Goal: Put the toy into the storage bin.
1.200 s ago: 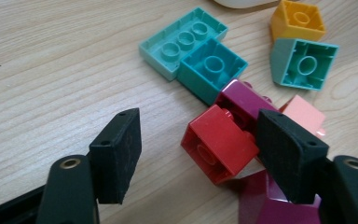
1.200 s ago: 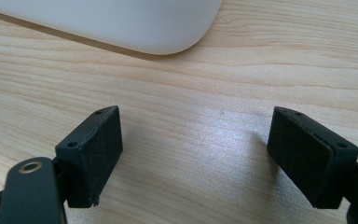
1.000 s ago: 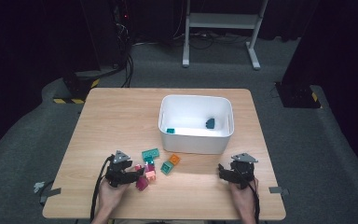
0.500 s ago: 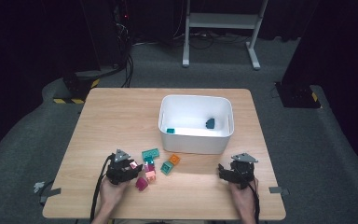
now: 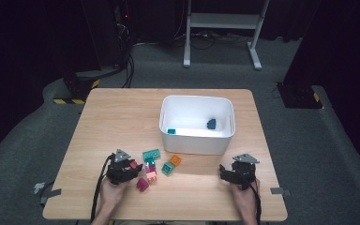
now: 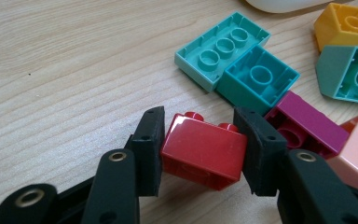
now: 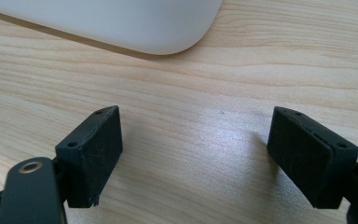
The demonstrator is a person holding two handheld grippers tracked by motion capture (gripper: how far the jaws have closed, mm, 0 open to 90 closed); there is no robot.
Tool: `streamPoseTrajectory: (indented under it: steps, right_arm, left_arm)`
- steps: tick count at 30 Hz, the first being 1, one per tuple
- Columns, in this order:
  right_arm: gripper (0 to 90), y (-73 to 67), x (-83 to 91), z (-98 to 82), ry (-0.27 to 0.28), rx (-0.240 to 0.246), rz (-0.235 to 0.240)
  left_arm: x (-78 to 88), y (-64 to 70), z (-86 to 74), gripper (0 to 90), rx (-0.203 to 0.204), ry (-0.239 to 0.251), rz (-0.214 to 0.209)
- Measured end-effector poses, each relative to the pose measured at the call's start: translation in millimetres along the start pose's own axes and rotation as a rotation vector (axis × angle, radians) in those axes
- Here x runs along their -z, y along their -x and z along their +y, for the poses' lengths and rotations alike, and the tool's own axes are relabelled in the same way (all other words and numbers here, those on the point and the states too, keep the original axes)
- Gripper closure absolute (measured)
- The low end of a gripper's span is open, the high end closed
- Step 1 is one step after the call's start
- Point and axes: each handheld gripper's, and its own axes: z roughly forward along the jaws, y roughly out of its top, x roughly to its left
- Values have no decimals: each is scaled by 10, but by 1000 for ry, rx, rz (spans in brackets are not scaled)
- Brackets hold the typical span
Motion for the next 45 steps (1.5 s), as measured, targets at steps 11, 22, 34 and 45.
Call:
streamPoseTrajectory:
  steps: [11,22,34,45]
  right_arm:
    - [177,0,0,0,-1,0,-1]
    - [177,0,0,0,0,0,0]
    - [177,0,0,0,0,0,0]
    - [177,0,0,0,0,0,0]
  left_arm:
    - [86,33,93,553,-22,15,-22]
    - [200,70,269,554,-38,15,-57]
    - [285,105,490,555,-63,22,-101]
    - [374,120,656,555,-64,34,-151]
